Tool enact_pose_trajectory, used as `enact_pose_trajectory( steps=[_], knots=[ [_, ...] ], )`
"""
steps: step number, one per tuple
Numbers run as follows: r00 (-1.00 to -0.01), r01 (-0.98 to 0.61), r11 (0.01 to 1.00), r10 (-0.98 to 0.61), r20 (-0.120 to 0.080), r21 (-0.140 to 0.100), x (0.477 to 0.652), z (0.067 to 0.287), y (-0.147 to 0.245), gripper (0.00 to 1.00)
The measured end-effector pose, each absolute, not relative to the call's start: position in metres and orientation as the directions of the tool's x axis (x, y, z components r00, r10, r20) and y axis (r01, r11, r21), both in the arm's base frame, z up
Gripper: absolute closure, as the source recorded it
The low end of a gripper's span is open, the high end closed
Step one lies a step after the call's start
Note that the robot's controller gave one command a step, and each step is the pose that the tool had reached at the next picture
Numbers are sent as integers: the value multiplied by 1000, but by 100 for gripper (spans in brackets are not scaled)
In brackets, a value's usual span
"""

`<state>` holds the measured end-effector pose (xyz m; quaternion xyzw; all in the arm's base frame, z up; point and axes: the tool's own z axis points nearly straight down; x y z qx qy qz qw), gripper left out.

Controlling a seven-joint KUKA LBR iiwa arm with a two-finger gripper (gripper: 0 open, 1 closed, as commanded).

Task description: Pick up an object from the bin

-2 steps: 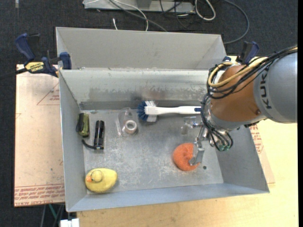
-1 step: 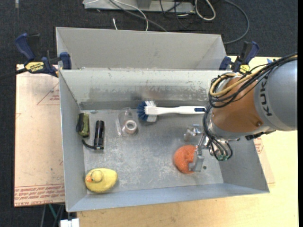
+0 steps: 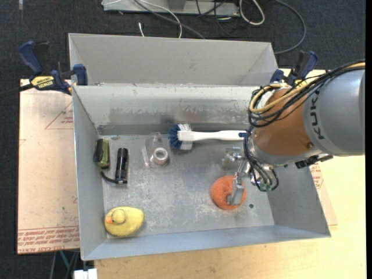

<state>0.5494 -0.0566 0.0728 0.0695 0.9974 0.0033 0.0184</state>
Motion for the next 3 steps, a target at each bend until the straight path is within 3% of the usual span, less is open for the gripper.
enact_pose_trajectory(
  steps=[1,2,3],
  knots=[
    [-996,80,997,81,-40,8,592,75,-51,100],
    [-996,80,997,81,-40,8,592,75,-51,100],
    [-997,66,998,66,-39,8,598,151,-52,100]
  ],
)
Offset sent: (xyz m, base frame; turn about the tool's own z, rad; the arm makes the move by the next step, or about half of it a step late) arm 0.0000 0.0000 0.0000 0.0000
